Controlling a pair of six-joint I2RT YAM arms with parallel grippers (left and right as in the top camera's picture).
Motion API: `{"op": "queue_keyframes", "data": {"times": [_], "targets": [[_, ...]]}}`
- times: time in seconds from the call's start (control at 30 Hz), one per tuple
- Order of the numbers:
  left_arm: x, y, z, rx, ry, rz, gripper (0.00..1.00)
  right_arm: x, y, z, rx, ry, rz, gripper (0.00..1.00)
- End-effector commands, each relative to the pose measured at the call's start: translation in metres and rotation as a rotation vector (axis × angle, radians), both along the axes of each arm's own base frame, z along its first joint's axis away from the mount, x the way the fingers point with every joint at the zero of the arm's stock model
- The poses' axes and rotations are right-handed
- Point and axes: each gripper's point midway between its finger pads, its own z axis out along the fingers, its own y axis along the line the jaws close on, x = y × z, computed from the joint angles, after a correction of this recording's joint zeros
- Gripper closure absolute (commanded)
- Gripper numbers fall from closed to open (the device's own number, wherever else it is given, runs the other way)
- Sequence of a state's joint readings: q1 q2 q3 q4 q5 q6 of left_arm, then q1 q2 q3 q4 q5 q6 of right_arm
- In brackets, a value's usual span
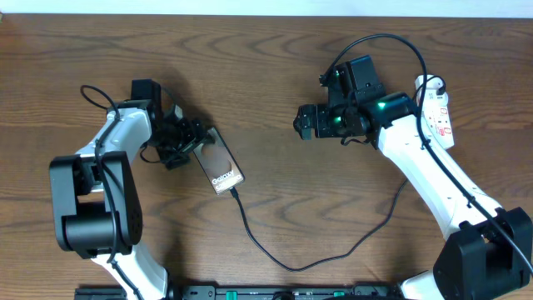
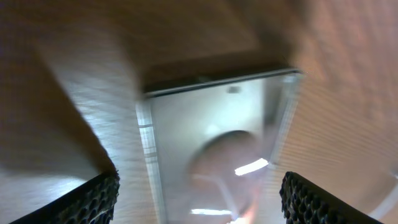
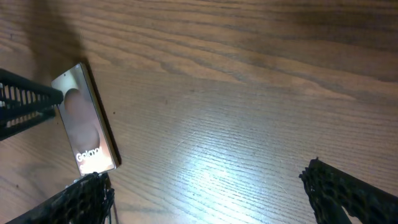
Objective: Plug charger to phone and switch on socket
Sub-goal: 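Lay the phone flat on the table and release it with the left gripper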
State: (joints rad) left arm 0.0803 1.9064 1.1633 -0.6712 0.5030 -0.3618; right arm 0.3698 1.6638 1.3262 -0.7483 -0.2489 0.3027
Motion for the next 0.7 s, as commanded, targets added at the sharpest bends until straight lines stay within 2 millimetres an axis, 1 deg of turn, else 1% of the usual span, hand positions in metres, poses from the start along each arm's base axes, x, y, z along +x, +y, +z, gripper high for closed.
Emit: {"op": "queue_keyframes", "data": {"times": [0.0, 0.13, 0.2, 0.27, 0.4, 0.5, 0.6, 0.67], "targets": [[-0.014, 0.041, -0.013, 0.249, 0.047, -0.008, 0.16, 0.003, -0.001, 0.005, -0.006, -0.018, 0.004, 0.01], [-0.002, 0.040, 0.022, 0.264, -0.066, -0.038, 0.16, 0.002, -0.001, 0.005, -0.007, -0.016, 0.004, 0.01], [0.001, 0.035, 0.041, 0.263, -0.133, -0.073, 0.16, 0.003, -0.001, 0.005, -0.006, -0.017, 0.005, 0.01], [0.003, 0.024, 0.061, 0.244, -0.207, -0.127, 0.16, 0.003, -0.001, 0.005, -0.006, -0.017, 0.005, 0.01], [0.002, -0.007, 0.105, 0.208, -0.373, -0.262, 0.15, 0.002, -0.001, 0.005, -0.007, -0.016, 0.005, 0.01], [-0.002, -0.023, 0.133, 0.207, -0.465, -0.306, 0.16, 0.002, -0.001, 0.005, -0.005, -0.012, 0.006, 0.01], [-0.008, -0.035, 0.154, 0.205, -0.534, -0.333, 0.16, -0.002, 0.006, 0.007, 0.045, 0.007, 0.031, 0.01], [-0.010, -0.039, 0.163, 0.204, -0.563, -0.342, 0.16, -0.003, 0.010, 0.012, 0.092, 0.016, 0.051, 0.01]]}}
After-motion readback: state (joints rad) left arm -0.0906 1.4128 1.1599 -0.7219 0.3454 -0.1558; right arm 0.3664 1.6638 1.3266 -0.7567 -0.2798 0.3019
